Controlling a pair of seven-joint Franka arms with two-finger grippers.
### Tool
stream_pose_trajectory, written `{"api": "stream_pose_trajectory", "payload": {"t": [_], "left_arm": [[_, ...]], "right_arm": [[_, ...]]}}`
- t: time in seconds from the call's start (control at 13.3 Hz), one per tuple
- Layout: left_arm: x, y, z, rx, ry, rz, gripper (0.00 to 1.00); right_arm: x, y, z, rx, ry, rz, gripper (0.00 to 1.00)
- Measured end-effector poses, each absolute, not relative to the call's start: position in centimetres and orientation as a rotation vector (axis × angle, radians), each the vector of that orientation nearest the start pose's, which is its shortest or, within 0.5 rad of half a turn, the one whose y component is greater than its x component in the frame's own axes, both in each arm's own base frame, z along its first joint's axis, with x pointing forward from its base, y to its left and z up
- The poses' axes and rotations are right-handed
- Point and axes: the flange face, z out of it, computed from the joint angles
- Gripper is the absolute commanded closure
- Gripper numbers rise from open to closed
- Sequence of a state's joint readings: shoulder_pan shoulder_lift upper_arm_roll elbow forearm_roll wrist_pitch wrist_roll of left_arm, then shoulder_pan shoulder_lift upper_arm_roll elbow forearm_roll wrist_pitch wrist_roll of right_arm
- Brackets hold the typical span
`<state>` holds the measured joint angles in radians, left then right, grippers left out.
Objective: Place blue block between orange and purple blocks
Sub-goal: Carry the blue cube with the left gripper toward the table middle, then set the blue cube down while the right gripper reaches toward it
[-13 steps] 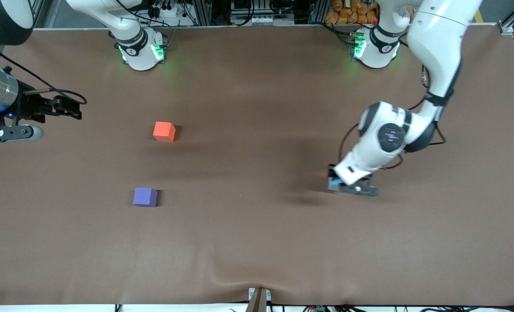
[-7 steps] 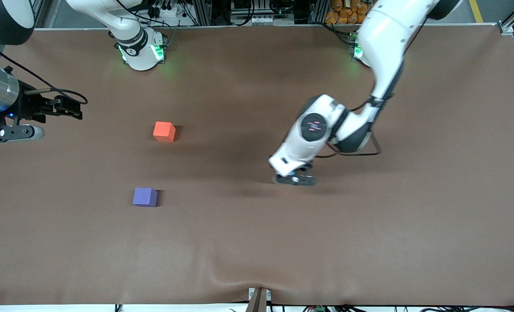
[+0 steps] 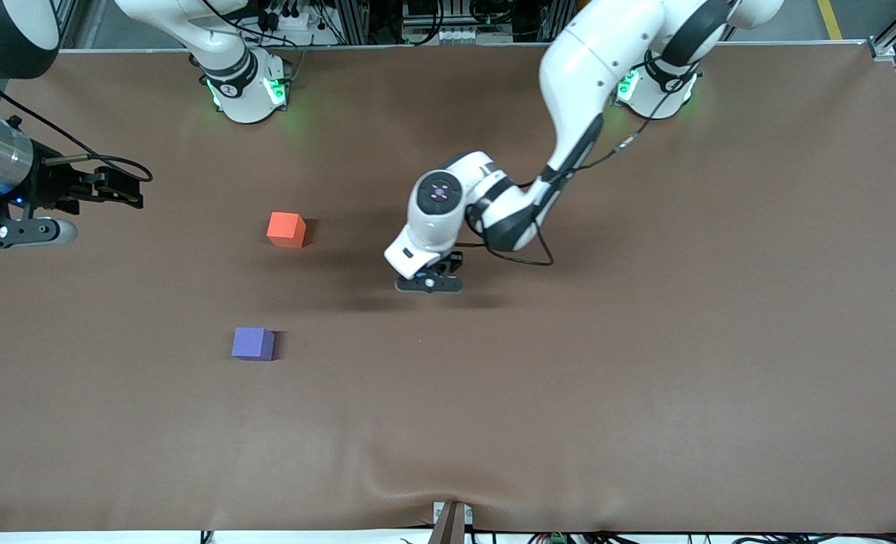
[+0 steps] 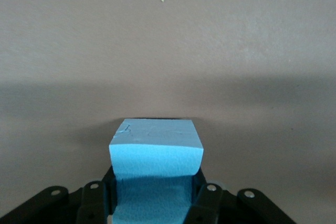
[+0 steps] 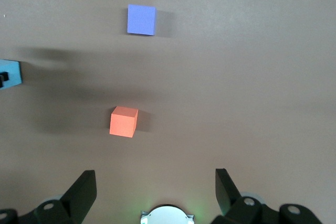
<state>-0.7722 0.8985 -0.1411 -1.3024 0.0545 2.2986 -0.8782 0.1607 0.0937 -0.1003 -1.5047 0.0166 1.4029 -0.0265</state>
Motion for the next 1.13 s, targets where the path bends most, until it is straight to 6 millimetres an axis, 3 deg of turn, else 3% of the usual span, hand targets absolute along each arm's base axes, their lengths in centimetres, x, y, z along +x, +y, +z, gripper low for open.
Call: {"api": "stream_pose_trajectory", "payload": {"t": [0.08, 0.38, 0.53, 0.68, 0.83, 0.98, 1.13], "left_arm": [[48.0, -58.7, 20.5, -3.26, 0.025, -0.058, 0.0], [48.4, -58.8, 20.7, -3.261, 0.024, -0.09, 0.0], [49.6, -58.5, 22.2, -3.259, 0.006, -0.123, 0.0], [52.3, -57.0, 27.3, -3.255, -0.041, -0.219, 0.0], [55.3, -53.6, 36.1, -3.245, -0.076, -0.319, 0.0], [57.9, -47.2, 44.1, -3.197, -0.051, -0.301, 0.0], [59.7, -40.2, 49.6, -3.155, -0.115, -0.24, 0.0]], "right_arm": [[56.2, 3.9, 59.0, -3.12, -0.137, 0.306, 0.0], [56.3, 3.9, 58.8, -3.12, -0.139, 0.311, 0.0], [56.4, 4.5, 58.3, -3.117, -0.152, 0.324, 0.0], [56.7, 6.3, 57.2, -3.093, -0.166, 0.354, 0.0], [57.2, 8.6, 55.6, -3.026, -0.116, 0.383, 0.0], [57.8, 12.3, 53.8, -3.011, -0.081, 0.399, 0.0], [57.4, 18.1, 50.7, -3.02, -0.057, 0.455, 0.0]]}}
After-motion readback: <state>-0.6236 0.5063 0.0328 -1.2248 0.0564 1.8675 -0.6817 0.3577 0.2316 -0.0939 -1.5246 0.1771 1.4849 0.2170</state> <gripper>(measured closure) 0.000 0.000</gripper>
